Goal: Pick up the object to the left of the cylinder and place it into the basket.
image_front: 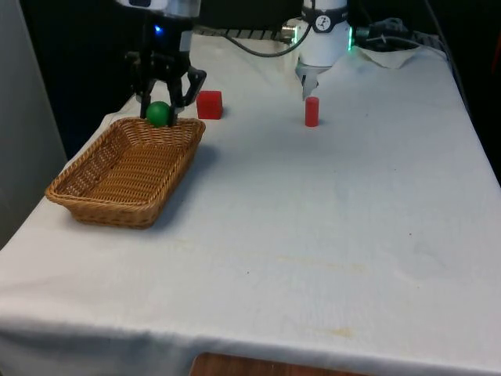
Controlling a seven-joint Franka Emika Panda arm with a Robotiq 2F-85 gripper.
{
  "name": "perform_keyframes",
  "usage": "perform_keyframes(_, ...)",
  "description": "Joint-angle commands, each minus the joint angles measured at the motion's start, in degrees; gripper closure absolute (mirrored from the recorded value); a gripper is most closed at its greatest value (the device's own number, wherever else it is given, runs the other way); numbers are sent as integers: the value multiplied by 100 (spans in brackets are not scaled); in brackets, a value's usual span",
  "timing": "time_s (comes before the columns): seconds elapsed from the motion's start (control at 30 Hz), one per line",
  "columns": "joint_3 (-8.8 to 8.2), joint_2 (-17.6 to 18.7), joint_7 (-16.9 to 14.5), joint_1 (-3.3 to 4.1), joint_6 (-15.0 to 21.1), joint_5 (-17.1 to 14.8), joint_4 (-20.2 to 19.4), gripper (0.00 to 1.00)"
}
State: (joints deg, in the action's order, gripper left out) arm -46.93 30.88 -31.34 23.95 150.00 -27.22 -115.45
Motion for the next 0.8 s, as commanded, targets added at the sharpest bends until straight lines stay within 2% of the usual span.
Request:
perform_keyframes(0.0,74,17,-86,-109,-52,-69,74,100)
perform_keyframes(0.13,-11,298,-361,-178,-132,-407,292,100)
perform_keyframes(0.17,-92,281,-281,-63,-92,-355,212,100)
perform_keyframes(0.2,-23,361,-418,-195,-155,-481,338,100)
perform_keyframes(0.43,-149,894,-825,-332,-321,-1077,733,100)
perform_keyframes(0.47,-235,877,-768,-218,-292,-1049,659,100)
perform_keyframes(0.5,-166,968,-871,-350,-344,-1152,785,100)
perform_keyframes(0.73,-332,1513,-1232,-470,-533,-1748,1157,100)
perform_keyframes(0.77,-407,1513,-1203,-367,-516,-1753,1094,100)
